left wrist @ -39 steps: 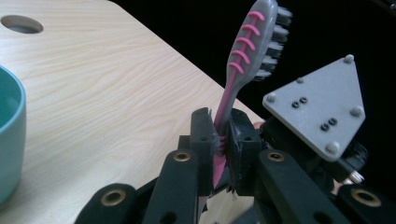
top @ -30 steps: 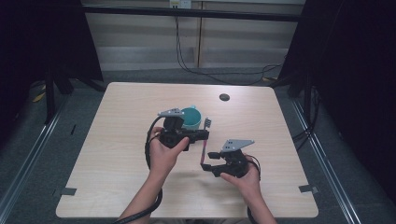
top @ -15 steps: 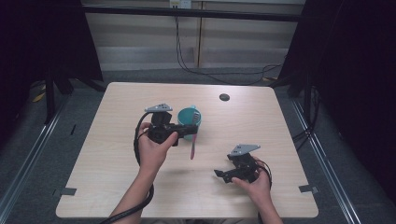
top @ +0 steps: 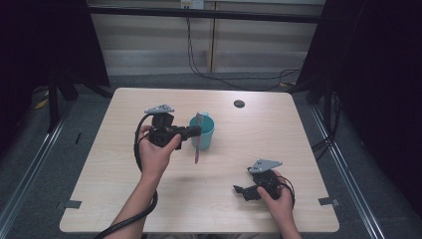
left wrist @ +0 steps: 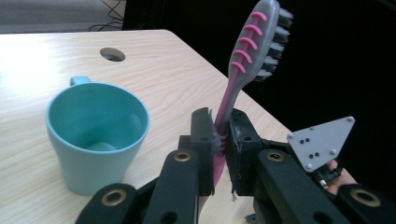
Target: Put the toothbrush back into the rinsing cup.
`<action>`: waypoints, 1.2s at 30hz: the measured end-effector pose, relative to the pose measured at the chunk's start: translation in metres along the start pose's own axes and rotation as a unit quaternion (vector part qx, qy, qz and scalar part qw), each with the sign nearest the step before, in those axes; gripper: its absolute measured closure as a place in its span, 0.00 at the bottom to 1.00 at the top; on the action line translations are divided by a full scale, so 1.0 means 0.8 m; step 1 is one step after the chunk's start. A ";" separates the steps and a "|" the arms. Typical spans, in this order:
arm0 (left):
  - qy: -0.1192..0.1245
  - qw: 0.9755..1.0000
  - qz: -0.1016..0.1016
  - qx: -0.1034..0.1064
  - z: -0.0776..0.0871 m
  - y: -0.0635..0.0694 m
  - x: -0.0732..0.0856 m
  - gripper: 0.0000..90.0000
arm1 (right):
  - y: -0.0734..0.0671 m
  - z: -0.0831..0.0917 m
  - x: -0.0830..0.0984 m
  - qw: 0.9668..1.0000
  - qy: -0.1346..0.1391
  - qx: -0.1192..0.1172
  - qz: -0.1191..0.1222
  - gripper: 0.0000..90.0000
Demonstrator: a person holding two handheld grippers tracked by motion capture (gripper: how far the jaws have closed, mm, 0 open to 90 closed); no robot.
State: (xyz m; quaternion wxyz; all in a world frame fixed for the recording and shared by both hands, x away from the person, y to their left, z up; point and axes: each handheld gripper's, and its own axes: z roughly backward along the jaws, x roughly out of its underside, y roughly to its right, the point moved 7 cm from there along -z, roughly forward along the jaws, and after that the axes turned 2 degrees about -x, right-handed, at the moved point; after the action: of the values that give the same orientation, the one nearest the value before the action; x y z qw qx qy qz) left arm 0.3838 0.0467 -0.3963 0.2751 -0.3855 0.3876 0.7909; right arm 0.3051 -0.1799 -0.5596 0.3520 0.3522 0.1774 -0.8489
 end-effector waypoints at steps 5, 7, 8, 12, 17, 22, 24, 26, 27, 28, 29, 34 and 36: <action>0.002 1.000 -0.003 -0.007 0.003 -0.005 -0.007 0.92 | 0.000 0.000 0.001 1.000 -0.001 0.000 -0.001 0.14; 0.003 1.000 -0.005 -0.011 0.004 -0.007 -0.011 0.92 | 0.000 0.000 0.000 1.000 0.000 0.001 -0.001 0.14; 0.002 1.000 -0.008 -0.013 0.005 -0.008 -0.013 0.92 | 0.000 0.000 0.000 1.000 0.000 0.001 -0.001 0.14; 0.006 1.000 -0.006 -0.017 0.008 -0.012 -0.017 0.92 | 0.000 0.000 0.000 1.000 -0.001 0.002 -0.001 0.13; 0.004 1.000 -0.009 -0.024 0.009 -0.017 -0.026 0.92 | 0.000 0.000 0.001 1.000 -0.001 0.002 0.000 0.13; 0.009 0.999 -0.009 -0.030 0.009 -0.021 -0.036 0.92 | 0.000 0.000 0.001 1.000 -0.001 0.002 0.000 0.13; 0.010 1.000 -0.008 -0.029 0.009 -0.021 -0.039 0.92 | 0.000 0.000 0.001 1.000 -0.001 0.002 0.000 0.13; 0.012 0.999 -0.009 -0.030 0.008 -0.022 -0.042 0.92 | 0.000 0.000 0.001 1.000 -0.001 0.002 0.000 0.13; 0.012 0.999 -0.009 -0.031 0.008 -0.022 -0.043 0.92 | 0.000 0.000 0.001 1.000 -0.001 0.002 0.000 0.13; 0.012 0.999 -0.011 -0.034 0.008 -0.022 -0.044 0.92 | 0.000 0.000 0.000 1.000 0.000 0.002 -0.001 0.13; 0.014 0.999 -0.008 -0.032 0.008 -0.023 -0.045 0.92 | 0.000 0.000 0.000 1.000 0.000 0.002 0.000 0.13; 0.019 0.999 -0.005 -0.032 0.008 -0.024 -0.051 0.92 | 0.000 0.000 0.000 1.000 0.000 0.002 0.000 0.13; 0.023 0.999 -0.003 -0.033 0.009 -0.025 -0.055 0.92 | 0.000 0.000 0.000 1.000 0.000 0.002 0.000 0.13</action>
State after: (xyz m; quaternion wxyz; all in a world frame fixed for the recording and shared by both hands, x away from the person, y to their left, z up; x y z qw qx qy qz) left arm 0.4197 0.0578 -0.3654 0.2551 -0.4140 0.3662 0.7934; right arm 0.3049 -0.1799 -0.5601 0.3512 0.3529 0.1753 -0.8494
